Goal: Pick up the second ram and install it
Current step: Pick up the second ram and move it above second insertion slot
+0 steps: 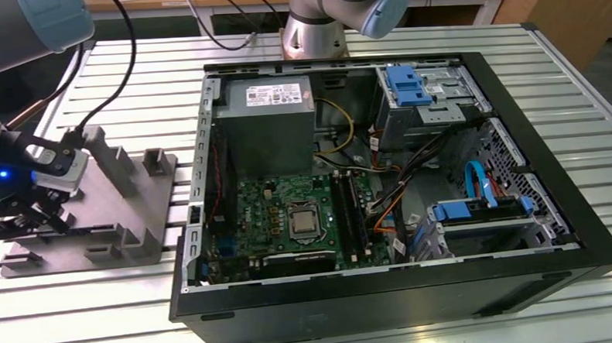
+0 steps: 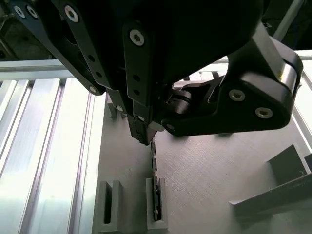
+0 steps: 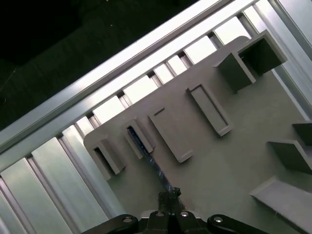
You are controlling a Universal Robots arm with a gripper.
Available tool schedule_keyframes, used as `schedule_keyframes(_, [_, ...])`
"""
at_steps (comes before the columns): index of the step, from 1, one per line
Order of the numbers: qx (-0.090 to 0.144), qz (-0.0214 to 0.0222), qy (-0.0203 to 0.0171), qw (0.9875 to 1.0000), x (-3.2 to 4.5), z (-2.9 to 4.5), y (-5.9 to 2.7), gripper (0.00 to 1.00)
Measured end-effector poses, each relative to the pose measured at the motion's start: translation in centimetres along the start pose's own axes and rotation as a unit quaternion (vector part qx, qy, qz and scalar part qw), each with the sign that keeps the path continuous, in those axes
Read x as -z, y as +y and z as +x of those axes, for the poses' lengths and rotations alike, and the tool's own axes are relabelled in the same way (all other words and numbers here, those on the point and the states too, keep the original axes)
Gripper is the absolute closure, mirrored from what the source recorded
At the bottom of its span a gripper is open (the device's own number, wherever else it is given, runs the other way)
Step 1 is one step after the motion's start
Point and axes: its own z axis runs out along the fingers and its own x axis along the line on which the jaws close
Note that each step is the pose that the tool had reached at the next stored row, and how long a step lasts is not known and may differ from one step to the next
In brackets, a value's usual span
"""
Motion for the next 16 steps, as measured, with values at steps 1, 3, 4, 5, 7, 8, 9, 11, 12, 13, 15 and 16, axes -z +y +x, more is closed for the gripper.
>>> schedule_keyframes(1, [0.005,0.0,0.0002,1.0,0.0,0.0,0.0,0.9])
schedule_keyframes(3, [0.017,0.0,0.0007,0.9999,0.01,0.0,0.01,0.9])
schedule_keyframes(4, [0.023,0.0,0.001,0.9997,0.0,0.0,0.0,0.9])
schedule_keyframes(5, [0.03,0.0,0.0013,0.9996,0.01,0.0,0.0,0.9])
schedule_keyframes(7, [0.043,0.0,0.0018,0.9991,0.0,0.0,0.0,0.9])
schedule_keyframes(8, [0.049,-0.0001,0.0021,0.9988,0.01,0.0,0.0,0.9])
schedule_keyframes(9, [0.056,-0.0001,0.0023,0.9984,0.01,0.0,0.0,0.9])
schedule_keyframes(11, [0.068,-0.0001,0.0028,0.9976,0.0,0.0,0.0,0.9])
schedule_keyframes(12, [0.075,-0.0001,0.0031,0.9972,0.0,0.0,0.0,0.9])
schedule_keyframes(13, [0.081,-0.0001,0.0034,0.9967,0.01,0.0,0.0,0.9])
schedule_keyframes(15, [0.092,-0.0001,0.0039,0.9957,0.01,0.0,0.0,0.9])
schedule_keyframes(16, [0.098,-0.0001,0.0041,0.9952,0.01,0.0,0.01,0.9])
